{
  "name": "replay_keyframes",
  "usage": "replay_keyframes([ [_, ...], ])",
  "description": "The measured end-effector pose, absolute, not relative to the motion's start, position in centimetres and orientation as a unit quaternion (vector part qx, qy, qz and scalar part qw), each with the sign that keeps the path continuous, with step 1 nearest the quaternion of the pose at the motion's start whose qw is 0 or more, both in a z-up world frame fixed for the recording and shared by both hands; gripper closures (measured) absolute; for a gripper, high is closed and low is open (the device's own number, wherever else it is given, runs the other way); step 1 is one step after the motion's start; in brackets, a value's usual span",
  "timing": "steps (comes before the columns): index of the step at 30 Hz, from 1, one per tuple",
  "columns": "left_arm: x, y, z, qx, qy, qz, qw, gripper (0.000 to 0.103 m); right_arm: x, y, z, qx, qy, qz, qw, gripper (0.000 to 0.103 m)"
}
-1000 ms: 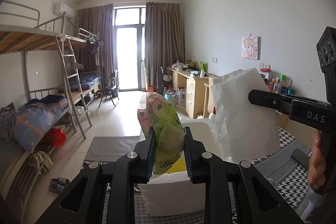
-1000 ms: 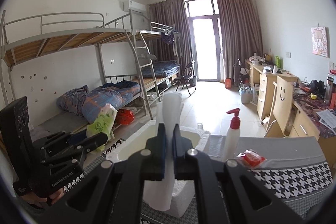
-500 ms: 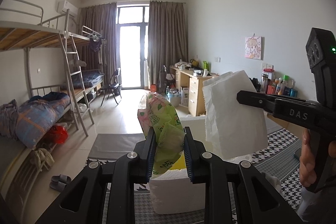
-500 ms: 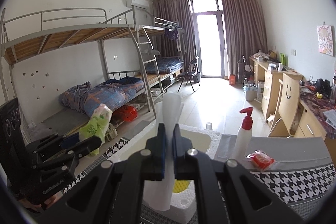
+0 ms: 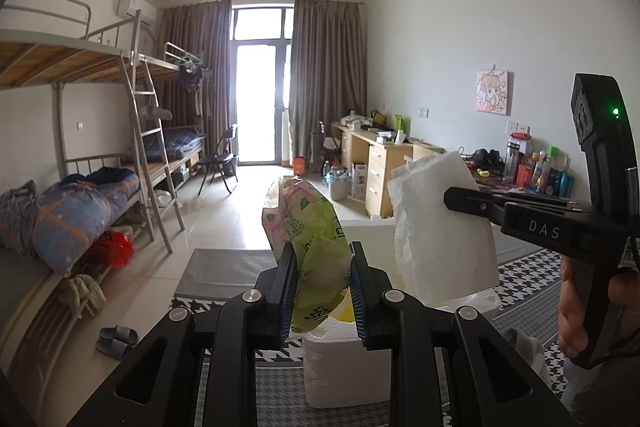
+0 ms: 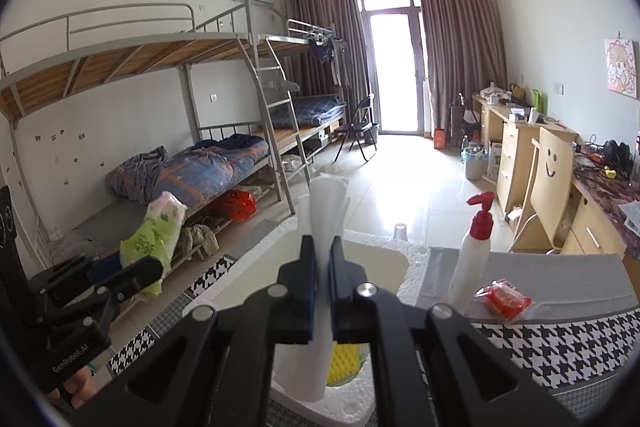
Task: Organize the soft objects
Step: 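Bring the right tool with the tissue over the foam box opening, then open the right tool to drop the white tissue into the box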
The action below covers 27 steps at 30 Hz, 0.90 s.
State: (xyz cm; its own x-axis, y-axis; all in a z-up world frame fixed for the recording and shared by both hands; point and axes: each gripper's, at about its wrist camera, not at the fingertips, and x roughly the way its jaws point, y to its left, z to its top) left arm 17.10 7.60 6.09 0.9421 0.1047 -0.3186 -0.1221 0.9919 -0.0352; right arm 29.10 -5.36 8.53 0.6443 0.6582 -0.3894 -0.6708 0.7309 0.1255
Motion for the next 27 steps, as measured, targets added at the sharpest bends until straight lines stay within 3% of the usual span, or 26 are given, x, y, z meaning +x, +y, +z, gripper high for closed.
replay_keyframes([
  [15, 17.2, 7.2, 5.9, -0.034, 0.163, 0.066, 0.984, 0.077, 30.4, -3.2, 7.1, -0.043, 0.242, 0.357, 0.901, 0.094],
  [18, 17.1, 7.2, 6.0, -0.036, 0.162, 0.065, 0.984, 0.077, 30.7, -2.8, 6.7, -0.055, 0.251, 0.355, 0.899, 0.079],
  [20, 17.1, 7.2, 6.0, -0.037, 0.162, 0.066, 0.984, 0.077, 30.6, -2.5, 6.5, -0.060, 0.251, 0.357, 0.898, 0.055],
  [21, 17.1, 7.3, 6.0, -0.038, 0.163, 0.065, 0.984, 0.077, 30.4, -2.5, 6.5, -0.061, 0.248, 0.361, 0.897, 0.039],
  [22, 17.2, 7.3, 6.0, -0.039, 0.163, 0.066, 0.984, 0.077, 30.3, -2.6, 6.5, -0.061, 0.245, 0.363, 0.897, 0.030],
  [27, 17.3, 7.3, 6.1, -0.039, 0.163, 0.064, 0.984, 0.077, 29.7, -2.8, 6.5, -0.072, 0.240, 0.362, 0.898, 0.028],
])
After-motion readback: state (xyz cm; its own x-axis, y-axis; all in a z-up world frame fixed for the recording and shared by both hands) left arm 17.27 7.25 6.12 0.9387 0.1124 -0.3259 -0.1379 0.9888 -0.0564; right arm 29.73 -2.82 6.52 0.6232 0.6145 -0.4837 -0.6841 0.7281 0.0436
